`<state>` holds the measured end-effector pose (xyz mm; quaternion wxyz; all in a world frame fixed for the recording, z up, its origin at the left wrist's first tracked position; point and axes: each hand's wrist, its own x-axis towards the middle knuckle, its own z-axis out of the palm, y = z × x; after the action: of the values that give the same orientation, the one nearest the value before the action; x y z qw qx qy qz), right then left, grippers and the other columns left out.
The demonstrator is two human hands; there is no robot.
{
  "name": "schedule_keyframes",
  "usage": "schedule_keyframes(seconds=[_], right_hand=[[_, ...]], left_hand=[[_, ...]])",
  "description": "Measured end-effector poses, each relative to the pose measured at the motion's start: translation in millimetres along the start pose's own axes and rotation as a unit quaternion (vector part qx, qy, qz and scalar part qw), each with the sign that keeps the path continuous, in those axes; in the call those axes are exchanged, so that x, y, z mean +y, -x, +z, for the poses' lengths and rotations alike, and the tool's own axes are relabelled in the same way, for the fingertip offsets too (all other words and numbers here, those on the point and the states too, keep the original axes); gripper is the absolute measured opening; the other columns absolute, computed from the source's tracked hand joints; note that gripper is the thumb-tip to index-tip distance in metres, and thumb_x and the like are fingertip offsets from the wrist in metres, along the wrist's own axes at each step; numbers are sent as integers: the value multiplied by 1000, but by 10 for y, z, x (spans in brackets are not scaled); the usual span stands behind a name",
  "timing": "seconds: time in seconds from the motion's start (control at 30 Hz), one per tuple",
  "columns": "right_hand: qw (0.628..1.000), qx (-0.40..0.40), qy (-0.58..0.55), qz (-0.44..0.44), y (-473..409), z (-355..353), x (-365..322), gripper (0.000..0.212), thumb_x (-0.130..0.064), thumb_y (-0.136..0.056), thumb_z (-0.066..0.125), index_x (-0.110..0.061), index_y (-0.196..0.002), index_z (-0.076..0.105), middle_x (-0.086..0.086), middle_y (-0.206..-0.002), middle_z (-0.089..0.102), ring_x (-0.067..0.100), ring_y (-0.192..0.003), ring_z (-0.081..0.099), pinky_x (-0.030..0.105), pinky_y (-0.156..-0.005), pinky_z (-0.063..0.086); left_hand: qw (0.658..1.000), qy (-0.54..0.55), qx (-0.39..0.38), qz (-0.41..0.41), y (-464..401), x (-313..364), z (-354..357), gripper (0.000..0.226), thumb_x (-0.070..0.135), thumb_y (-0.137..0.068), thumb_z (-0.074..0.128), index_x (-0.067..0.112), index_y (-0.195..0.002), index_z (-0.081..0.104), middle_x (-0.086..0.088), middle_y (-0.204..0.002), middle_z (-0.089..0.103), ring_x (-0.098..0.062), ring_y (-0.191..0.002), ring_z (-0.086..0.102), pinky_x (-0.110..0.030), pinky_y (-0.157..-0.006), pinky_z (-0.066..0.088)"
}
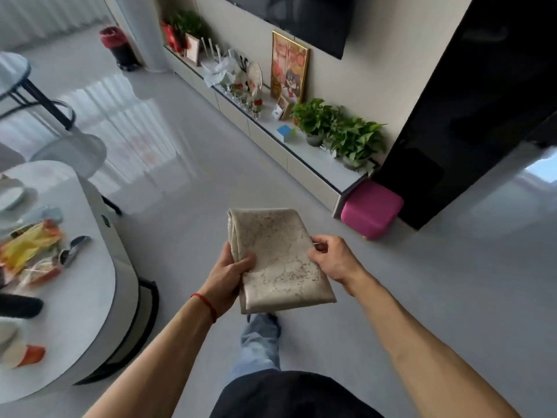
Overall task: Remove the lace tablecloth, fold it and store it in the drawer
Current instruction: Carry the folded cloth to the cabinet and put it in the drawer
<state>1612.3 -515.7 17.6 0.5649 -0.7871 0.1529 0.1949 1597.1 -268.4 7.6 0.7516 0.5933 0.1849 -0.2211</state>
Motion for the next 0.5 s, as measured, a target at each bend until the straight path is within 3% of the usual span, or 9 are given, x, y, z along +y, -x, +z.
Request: schedule_keyframes(seconds=[0.1,0.2,0.33,0.4,0.5], right_hand=[[998,43,-44,21,-640,-72,-240,27,-3,-95,65,-9,-120,74,9,-106,80,27,-99,77,42,-88,64],[989,96,-93,55,-1168,-158,-532,34,5,-90,62,-10,-117,75,14,-109,79,26,-97,74,44,-89,61],[978,113,-157,77,-1923,-291,-936,35,7,-88,64,-24,-100,76,16,-110,79,26,-95,73,44,-88,60],[975,125,-162,91,-2297,-336,-1102,34,4,-87,64,-27,-90,77,14,-107,80,25,-93,73,45,-89,60],[970,120,-179,110,-2983,-445,-1254,33,1,-87,66,-30,-88,76,-3,-90,82,23,-94,76,31,-76,63]], left_hand=[[998,-49,-37,-10,-756,422,16,57,22,-90,67,32,-141,45,-18,-137,58,-38,-117,65,-58,-90,60],[991,-87,-92,-42,-1473,838,35,52,19,-102,59,31,-148,39,-16,-135,58,-39,-117,63,-70,-96,53],[988,-89,-107,-67,-2439,1397,81,47,9,-107,49,29,-148,42,-18,-140,58,-33,-113,65,-58,-94,58],[989,-74,-104,-78,-2833,1641,121,48,5,-106,50,32,-146,46,-13,-138,62,-29,-110,68,-49,-85,63],[990,-43,-92,-94,-3477,1949,147,51,3,-104,52,35,-144,50,-9,-132,67,-28,-107,70,-42,-75,64]])
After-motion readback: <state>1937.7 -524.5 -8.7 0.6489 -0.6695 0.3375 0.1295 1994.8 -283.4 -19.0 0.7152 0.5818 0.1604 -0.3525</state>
